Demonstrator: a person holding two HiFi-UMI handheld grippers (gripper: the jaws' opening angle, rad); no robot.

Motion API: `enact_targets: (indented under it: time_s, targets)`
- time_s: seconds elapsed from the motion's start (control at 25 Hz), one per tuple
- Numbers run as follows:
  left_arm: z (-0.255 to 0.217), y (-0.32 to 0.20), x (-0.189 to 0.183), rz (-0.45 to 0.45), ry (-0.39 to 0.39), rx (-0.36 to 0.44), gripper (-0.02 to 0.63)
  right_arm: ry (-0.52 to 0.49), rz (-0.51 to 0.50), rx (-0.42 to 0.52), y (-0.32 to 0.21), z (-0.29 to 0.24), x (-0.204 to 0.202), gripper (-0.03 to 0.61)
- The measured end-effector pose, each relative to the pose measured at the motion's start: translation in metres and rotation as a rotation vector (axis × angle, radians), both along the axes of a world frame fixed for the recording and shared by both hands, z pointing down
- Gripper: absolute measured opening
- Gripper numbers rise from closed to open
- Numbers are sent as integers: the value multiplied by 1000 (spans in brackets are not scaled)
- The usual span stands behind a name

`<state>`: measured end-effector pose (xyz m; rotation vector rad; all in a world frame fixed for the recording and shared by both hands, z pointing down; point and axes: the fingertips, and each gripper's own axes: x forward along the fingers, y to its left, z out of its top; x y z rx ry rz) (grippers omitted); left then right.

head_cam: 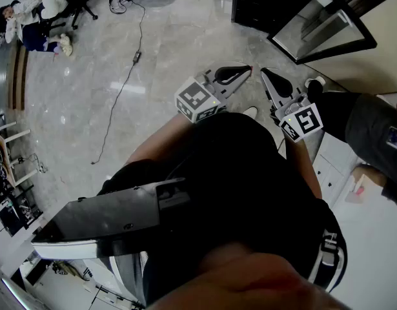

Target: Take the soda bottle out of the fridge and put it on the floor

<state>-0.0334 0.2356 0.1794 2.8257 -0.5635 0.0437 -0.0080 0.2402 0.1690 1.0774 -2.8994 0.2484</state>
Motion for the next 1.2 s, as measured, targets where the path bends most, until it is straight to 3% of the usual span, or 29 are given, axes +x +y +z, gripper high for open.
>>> enact_targets:
  time_s: [0.6,0.92,1.2]
  targets:
    - [-16,-2,15,4,34,18,5,-53,39,42,-2,-16,25,14]
    - [-21,7,47,20,20,52,5,-62,-11,88,7,-23,51,12]
    - [-21,10,77,-22,3,72,5,-46,-70,112,15,-20,72,14]
